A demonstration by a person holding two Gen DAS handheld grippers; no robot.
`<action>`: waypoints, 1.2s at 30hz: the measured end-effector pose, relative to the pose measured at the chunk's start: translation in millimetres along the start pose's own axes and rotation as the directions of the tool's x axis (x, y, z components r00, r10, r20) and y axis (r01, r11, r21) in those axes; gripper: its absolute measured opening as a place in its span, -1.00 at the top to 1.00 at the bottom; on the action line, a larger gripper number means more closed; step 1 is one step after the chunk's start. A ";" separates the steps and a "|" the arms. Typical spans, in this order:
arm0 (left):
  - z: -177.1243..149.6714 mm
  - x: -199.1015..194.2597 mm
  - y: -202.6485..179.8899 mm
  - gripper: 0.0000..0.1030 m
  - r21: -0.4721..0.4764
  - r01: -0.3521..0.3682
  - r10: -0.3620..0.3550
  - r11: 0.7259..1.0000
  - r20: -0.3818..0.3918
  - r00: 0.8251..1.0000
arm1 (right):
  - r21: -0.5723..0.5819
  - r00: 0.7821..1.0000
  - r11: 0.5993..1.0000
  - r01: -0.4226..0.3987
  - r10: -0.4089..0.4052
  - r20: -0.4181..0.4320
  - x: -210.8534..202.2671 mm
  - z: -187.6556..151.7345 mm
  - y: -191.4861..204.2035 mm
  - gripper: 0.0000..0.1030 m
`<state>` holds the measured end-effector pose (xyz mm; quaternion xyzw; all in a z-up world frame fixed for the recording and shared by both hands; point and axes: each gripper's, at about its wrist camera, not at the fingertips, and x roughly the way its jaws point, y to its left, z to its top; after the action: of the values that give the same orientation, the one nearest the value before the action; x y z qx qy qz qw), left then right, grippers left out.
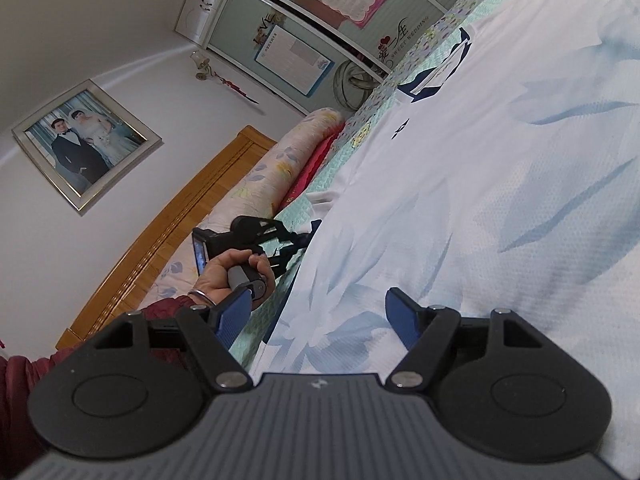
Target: Fold clothes
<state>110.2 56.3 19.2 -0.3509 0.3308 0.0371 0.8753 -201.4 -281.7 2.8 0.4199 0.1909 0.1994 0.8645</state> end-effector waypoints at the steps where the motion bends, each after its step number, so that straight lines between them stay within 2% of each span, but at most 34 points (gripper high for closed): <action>1: -1.1 -5.2 0.5 0.84 0.021 -0.002 0.002 1.000 0.012 1.000 | 0.000 1.000 1.000 0.000 0.000 0.000 0.9 0.2 -0.3 -0.43; 4: -4.3 -20.7 2.6 0.83 0.083 -0.007 0.004 0.997 0.045 0.999 | 0.000 1.000 1.000 -0.001 0.001 -0.001 2.3 0.3 -1.0 -0.43; 7: -5.4 -16.9 8.1 0.79 0.089 -0.021 0.017 0.996 0.039 0.999 | -0.001 1.000 1.000 0.001 -0.001 -0.001 3.5 0.2 -1.2 -0.43; 9: -6.1 -14.1 11.8 0.70 0.092 -0.030 0.027 0.995 0.035 0.999 | -0.001 1.000 1.000 0.001 -0.001 -0.001 4.1 0.1 -1.2 -0.43; 14: -12.5 -16.5 13.4 0.69 0.107 -0.059 0.057 0.992 0.023 0.998 | 0.001 1.000 1.000 -0.002 0.002 -0.001 4.5 0.4 -1.8 -0.43; 24: -23.0 -39.5 -11.7 0.75 0.158 0.025 -0.032 0.987 0.042 0.999 | 0.002 1.000 1.000 -0.005 0.005 -0.003 5.0 0.6 -2.7 -0.43; 27: -26.0 -46.3 -19.2 0.70 0.173 0.050 -0.059 0.984 0.047 0.997 | 0.000 1.000 1.000 -0.005 0.005 -0.004 4.9 0.6 -2.5 -0.43; 31: -30.1 -55.5 -29.2 0.44 0.194 0.084 -0.096 0.977 0.052 0.994 | 0.001 1.000 1.000 -0.006 0.006 -0.003 4.7 0.1 -2.6 -0.43; 34: -27.0 -33.6 -41.3 0.41 0.160 0.110 -0.115 0.981 0.024 0.993 | 0.001 1.000 1.000 -0.006 0.006 -0.003 4.5 -0.2 -2.9 -0.43; 36: -20.9 -17.4 -46.9 0.41 0.150 0.072 -0.076 0.986 0.025 0.997 | 0.002 1.000 1.000 -0.008 0.008 -0.003 4.3 -0.3 -3.3 -0.43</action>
<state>99.0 10.7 46.2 -0.2960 0.3061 -0.0150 0.9047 -197.3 -281.3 -0.7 0.4214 0.1908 0.2033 0.8630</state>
